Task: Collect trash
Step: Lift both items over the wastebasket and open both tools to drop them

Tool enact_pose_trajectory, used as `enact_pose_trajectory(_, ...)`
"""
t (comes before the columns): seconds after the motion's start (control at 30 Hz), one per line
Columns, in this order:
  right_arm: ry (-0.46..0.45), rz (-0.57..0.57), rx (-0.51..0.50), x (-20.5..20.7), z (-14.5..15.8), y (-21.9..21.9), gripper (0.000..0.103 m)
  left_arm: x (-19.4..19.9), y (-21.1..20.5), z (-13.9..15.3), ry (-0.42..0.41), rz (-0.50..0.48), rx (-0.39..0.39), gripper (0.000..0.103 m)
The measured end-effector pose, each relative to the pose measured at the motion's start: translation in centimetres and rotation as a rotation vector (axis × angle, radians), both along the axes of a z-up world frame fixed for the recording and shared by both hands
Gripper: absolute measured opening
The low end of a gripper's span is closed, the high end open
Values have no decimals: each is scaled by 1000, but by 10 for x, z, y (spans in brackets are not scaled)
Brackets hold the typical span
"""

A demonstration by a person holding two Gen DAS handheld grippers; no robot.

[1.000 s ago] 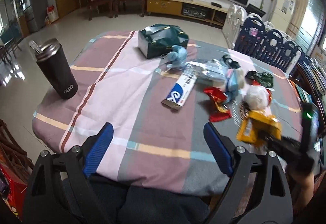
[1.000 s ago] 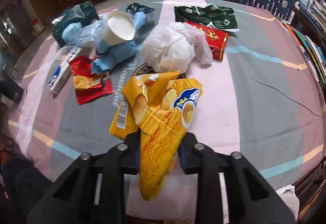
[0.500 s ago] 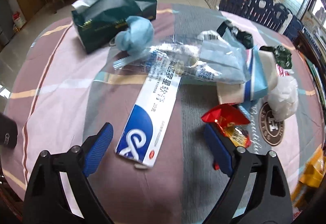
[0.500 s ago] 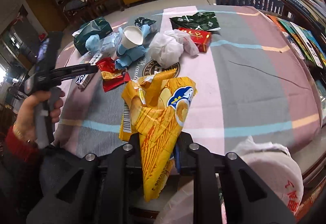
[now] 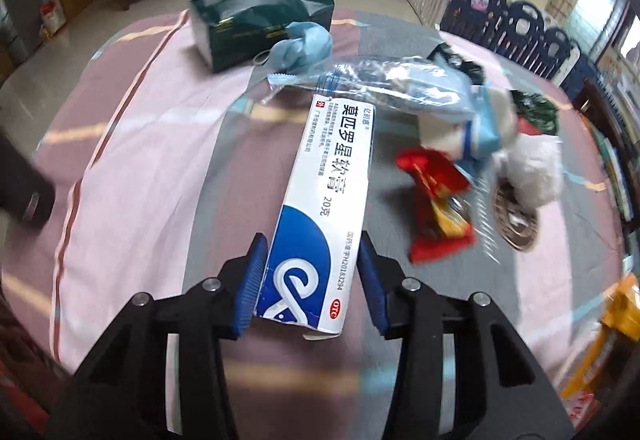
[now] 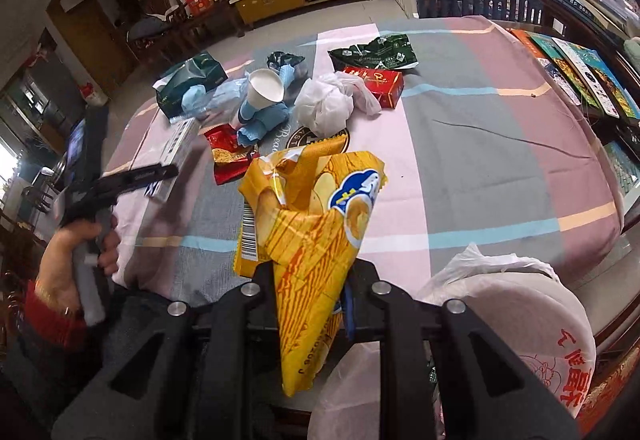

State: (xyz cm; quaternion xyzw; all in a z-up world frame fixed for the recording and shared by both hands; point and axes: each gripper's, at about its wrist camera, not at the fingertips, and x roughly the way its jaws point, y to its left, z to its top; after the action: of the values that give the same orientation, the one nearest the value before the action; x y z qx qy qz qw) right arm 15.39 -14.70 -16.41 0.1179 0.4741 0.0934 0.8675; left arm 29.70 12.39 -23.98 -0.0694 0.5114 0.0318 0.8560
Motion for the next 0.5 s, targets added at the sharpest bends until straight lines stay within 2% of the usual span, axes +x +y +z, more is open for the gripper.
enact_pose_trajectory(0.13,-13,-3,11,-10,6,-1,21,-65,-8,35,-85,40,-47,46)
enact_pose_trajectory(0.3,-57,18,-27,-26,26,5,21,-125,-24,92,-245,41,54,46)
enact_pose_trajectory(0.5,-151,24,-77,-51,64,9,21,-172,-43,141,-367,13,81,46)
